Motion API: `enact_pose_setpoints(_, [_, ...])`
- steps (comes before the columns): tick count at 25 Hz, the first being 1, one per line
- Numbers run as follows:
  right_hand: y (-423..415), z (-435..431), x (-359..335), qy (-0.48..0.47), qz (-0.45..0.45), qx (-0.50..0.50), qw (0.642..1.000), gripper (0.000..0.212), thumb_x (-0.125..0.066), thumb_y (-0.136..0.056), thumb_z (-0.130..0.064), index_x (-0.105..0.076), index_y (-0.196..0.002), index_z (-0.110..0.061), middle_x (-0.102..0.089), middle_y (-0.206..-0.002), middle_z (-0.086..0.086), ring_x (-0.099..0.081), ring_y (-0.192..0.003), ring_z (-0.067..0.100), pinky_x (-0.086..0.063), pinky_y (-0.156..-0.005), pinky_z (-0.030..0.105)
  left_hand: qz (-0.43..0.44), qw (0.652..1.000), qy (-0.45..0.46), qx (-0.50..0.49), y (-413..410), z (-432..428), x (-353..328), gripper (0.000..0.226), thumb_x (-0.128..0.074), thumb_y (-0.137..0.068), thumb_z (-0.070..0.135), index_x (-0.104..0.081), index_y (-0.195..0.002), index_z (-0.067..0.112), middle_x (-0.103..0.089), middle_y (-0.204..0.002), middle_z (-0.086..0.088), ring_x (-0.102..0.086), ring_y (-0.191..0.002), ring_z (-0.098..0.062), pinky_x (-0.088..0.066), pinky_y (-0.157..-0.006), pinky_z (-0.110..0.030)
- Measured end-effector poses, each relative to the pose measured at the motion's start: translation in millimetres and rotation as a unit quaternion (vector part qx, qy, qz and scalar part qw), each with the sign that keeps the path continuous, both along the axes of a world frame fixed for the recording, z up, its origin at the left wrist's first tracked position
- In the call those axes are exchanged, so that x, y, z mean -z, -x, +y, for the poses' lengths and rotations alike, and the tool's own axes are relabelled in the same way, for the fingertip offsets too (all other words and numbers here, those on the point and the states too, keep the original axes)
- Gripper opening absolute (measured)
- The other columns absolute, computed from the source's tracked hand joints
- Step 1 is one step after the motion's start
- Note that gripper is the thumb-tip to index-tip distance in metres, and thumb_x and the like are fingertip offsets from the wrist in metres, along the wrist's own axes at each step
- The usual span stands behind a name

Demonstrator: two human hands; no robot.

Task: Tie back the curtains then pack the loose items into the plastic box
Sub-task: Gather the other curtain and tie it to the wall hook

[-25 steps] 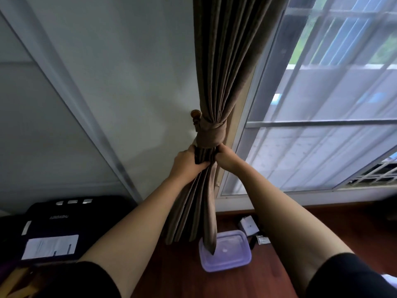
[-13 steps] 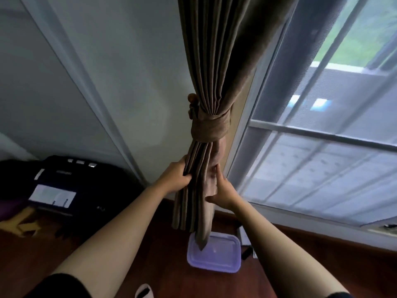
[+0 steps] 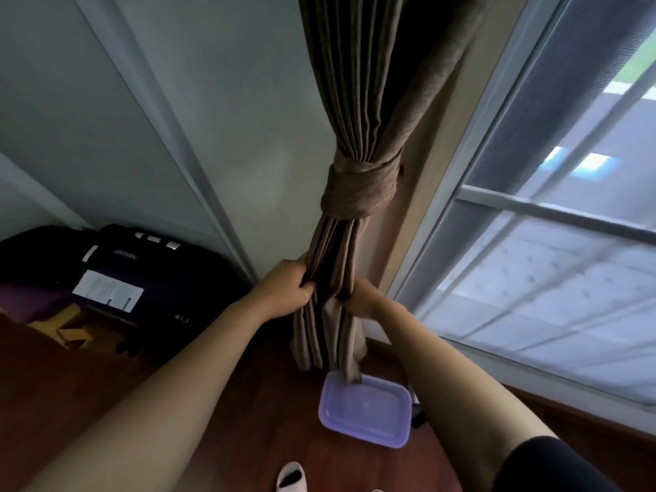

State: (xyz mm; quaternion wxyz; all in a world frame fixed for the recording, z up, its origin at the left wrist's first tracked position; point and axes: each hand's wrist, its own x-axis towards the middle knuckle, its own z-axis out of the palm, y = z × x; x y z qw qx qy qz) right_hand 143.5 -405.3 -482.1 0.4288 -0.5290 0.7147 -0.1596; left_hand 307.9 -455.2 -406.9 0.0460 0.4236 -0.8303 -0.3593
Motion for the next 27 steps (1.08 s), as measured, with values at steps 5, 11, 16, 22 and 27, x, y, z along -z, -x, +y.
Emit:
enact_pose_setpoints(5, [11.4,47.5,-10.2,-0.017,0.11,0.077,0.991,0.049,-0.059,-0.087,-0.022,-0.047,-0.133,-0.013,-0.062,-0.122,0.015,-0.057,-0.114,0.037,-0.047,-0.095,0.04,-0.001,0.999,0.001,0.047,19.2,8.5,-2.7,0.04,-0.051,-0.09,0.012,-0.047,-0.13,0.014,-0.06,-0.124,-0.012,-0.056,-0.114,-0.029,-0.045,-0.093,-0.031])
enact_pose_setpoints(11, [-3.7,62.5,-111.0,0.257,0.034,0.232,0.938,0.025,-0.065,-0.082,-0.02,-0.064,-0.107,-0.017,-0.071,-0.089,-0.003,-0.068,-0.079,0.01,-0.057,-0.076,0.032,0.182,0.982,0.037,-0.04,16.3,19.6,-63.2,0.031,-0.059,-0.087,0.012,-0.061,-0.118,0.013,-0.071,-0.104,-0.005,-0.067,-0.093,-0.016,-0.052,-0.083,-0.025])
enact_pose_setpoints(16, [-9.8,56.1,-151.8,0.309,0.164,0.232,0.908,0.012,-0.062,-0.083,-0.019,-0.063,-0.079,-0.008,-0.068,-0.071,0.009,-0.057,-0.061,0.027,-0.043,-0.057,0.035,0.155,0.974,0.167,0.01,23.0,9.9,-81.4,0.019,-0.059,-0.089,0.01,-0.07,-0.102,0.003,-0.073,-0.097,-0.015,-0.068,-0.088,-0.028,-0.039,-0.073,-0.018])
enact_pose_setpoints(22, [5.0,76.0,-130.7,0.337,0.194,0.289,0.875,0.018,-0.068,-0.076,-0.009,-0.055,-0.063,-0.006,-0.052,-0.056,0.007,-0.043,-0.053,0.019,-0.03,-0.053,0.03,0.107,0.966,0.227,0.068,40.5,18.3,-68.6,0.021,-0.052,-0.089,0.01,-0.066,-0.082,-0.004,-0.068,-0.081,-0.025,-0.064,-0.074,-0.039,-0.042,-0.064,-0.034])
enact_pose_setpoints(27, [21.2,85.3,-156.6,0.325,0.133,0.204,0.914,0.008,-0.072,-0.078,-0.023,-0.07,-0.079,-0.015,-0.067,-0.065,-0.005,-0.063,-0.057,0.006,-0.05,-0.057,0.025,0.113,0.97,0.206,0.057,30.3,11.5,-89.7,0.017,-0.062,-0.084,0.017,-0.07,-0.078,0.003,-0.07,-0.072,-0.014,-0.064,-0.067,-0.029,-0.04,-0.06,-0.027])
